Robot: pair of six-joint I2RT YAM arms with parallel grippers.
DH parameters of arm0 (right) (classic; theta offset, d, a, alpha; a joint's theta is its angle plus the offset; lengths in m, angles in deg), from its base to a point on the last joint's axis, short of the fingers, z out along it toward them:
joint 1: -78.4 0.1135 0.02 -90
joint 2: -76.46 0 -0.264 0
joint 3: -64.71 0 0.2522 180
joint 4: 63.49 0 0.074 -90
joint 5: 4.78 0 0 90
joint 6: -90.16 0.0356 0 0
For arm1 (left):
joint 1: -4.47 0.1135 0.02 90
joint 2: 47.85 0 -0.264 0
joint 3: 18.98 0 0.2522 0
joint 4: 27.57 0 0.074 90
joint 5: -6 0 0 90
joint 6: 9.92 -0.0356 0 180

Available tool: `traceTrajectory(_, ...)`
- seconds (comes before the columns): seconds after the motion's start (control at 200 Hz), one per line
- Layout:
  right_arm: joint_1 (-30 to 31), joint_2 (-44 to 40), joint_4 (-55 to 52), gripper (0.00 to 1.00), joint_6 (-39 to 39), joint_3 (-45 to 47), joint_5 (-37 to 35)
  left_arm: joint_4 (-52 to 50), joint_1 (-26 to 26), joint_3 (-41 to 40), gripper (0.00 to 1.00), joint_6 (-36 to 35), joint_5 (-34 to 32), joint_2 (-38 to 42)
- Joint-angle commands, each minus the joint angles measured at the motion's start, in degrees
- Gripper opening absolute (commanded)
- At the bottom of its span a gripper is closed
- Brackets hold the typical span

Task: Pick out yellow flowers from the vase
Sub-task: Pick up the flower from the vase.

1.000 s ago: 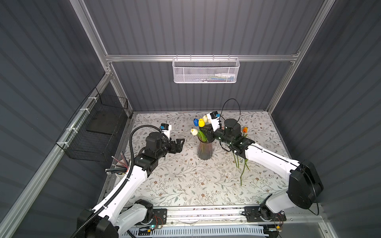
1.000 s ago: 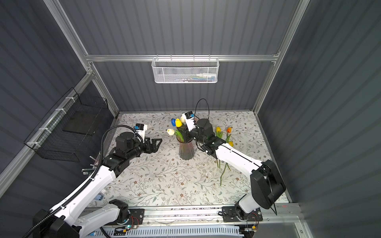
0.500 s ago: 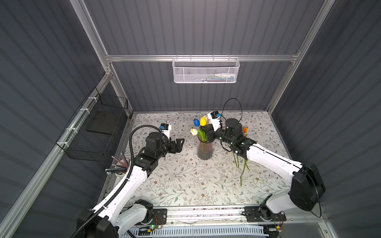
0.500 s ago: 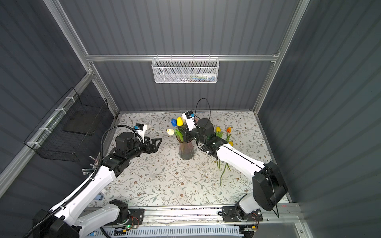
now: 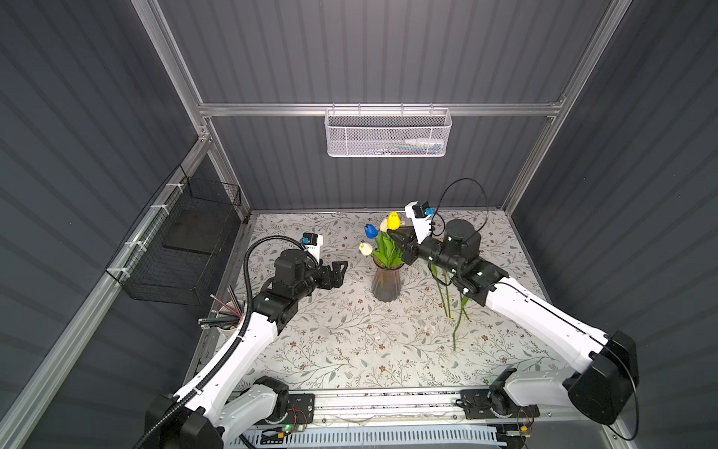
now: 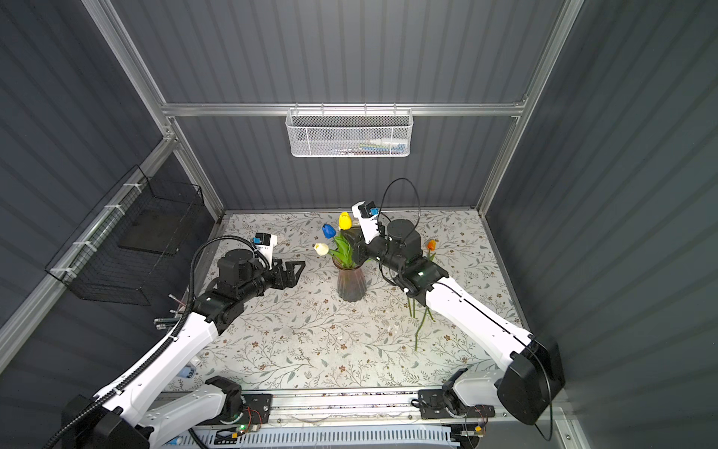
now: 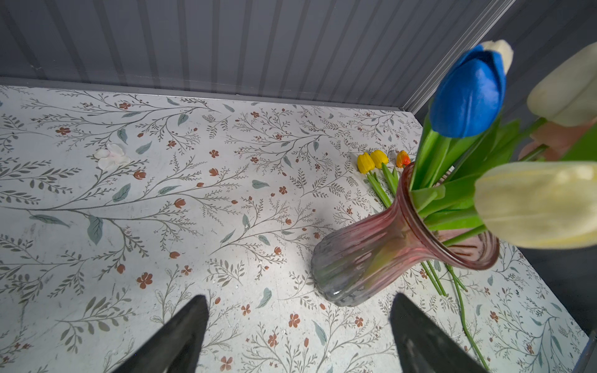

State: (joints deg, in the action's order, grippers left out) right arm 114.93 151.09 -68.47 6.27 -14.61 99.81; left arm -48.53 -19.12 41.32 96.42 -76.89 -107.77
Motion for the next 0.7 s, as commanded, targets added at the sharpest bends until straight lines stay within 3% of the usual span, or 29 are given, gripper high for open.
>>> traceTrajectory(0.0, 0.4, -3.3, -4.2, 0.03, -0.1, -4.2, 1.2, 1.1, -0.1, 1.7, 0.90, 0.6, 0.2, -0.4)
traceTrajectory(0.335, 0.3, -9.8, -19.6, 0.00, 0.1, -15.4, 0.0, 0.3, -0.1, 1.0, 0.91, -1.1, -4.9, 1.3)
traceTrajectory(0.695, -2.6, -14.5, -46.4, 0.00, 3.7, -28.5, -2.2, -3.2, 0.0, 1.3, 0.93, -4.3, -11.2, 1.3)
